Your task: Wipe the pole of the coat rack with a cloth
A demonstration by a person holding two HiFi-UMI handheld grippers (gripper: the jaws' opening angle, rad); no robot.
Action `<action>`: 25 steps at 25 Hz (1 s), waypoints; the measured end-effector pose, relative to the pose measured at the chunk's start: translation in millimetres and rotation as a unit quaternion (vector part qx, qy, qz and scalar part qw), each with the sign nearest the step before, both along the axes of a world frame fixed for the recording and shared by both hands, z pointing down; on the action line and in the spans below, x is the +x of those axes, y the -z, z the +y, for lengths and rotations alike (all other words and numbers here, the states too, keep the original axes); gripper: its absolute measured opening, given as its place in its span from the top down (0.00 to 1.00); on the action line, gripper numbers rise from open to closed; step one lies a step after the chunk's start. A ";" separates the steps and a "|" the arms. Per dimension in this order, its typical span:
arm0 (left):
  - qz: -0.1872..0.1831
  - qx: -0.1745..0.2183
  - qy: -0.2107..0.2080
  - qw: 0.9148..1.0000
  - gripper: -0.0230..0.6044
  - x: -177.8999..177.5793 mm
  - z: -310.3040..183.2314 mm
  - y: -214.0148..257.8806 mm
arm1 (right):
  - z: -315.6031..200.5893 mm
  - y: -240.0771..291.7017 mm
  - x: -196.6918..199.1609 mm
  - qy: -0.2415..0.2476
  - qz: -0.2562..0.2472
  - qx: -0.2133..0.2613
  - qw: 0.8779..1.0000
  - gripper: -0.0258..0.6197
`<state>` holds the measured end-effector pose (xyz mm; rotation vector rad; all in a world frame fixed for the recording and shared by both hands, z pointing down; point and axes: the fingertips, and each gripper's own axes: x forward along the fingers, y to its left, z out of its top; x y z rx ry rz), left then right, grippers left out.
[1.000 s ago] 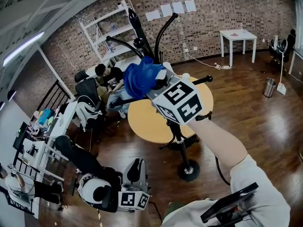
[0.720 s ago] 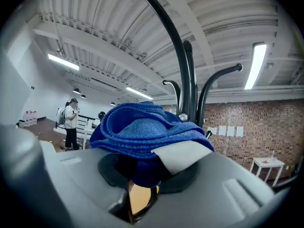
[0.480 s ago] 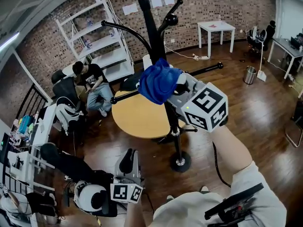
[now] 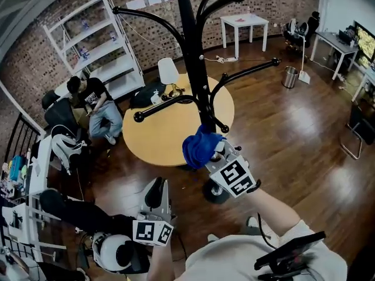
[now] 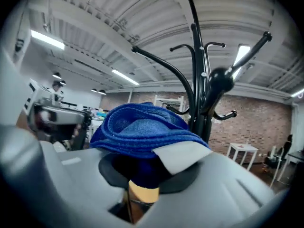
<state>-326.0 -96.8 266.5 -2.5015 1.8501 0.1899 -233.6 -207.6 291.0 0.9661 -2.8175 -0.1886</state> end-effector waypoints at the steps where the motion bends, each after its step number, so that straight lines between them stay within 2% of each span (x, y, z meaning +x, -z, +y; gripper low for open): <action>1: 0.000 0.002 -0.008 1.000 0.86 3.1 -0.2 1.6 | -17.9 1.4 -1.5 -0.023 -0.003 0.005 1.000 0.82; 4: 0.001 0.005 -0.022 1.000 0.86 7.0 1.9 -0.2 | -50.5 0.3 0.0 -0.063 -0.012 0.013 0.998 0.82; 6: 0.005 -0.004 -0.023 1.000 0.86 -0.5 3.6 -9.8 | -57.7 -25.4 -3.9 -0.074 -0.005 0.003 0.997 0.82; 8: 0.010 -0.020 -0.020 1.000 0.86 -8.6 3.7 -22.6 | -60.6 -89.8 -8.8 -0.077 0.026 -0.047 0.996 0.82; 11: 0.012 -0.041 -0.022 0.999 0.86 -7.3 2.8 -31.1 | -61.1 -194.7 -6.9 -0.086 0.066 -0.133 0.985 0.82; 12: 0.011 -0.042 -0.025 0.999 0.86 -4.9 2.2 -30.1 | -61.9 -216.4 -6.1 -0.087 0.068 -0.145 0.983 0.82; 14: 0.009 -0.041 -0.025 0.999 0.86 -1.2 -0.2 -25.9 | -61.1 -227.8 -7.0 -0.081 0.057 -0.145 0.984 0.82; 17: 0.003 -0.034 -0.015 0.999 0.86 7.4 -5.6 -20.9 | -49.5 -184.9 -1.0 -0.053 0.037 -0.122 0.990 0.82; 22: -0.005 -0.033 0.005 0.999 0.86 46.2 -28.9 -18.1 | -57.2 -33.5 68.2 -0.002 -0.050 -0.022 0.999 0.81; 25: -0.009 -0.023 0.017 1.000 0.86 72.9 -38.5 -10.4 | -79.2 21.8 83.6 0.068 -0.035 0.019 0.997 0.82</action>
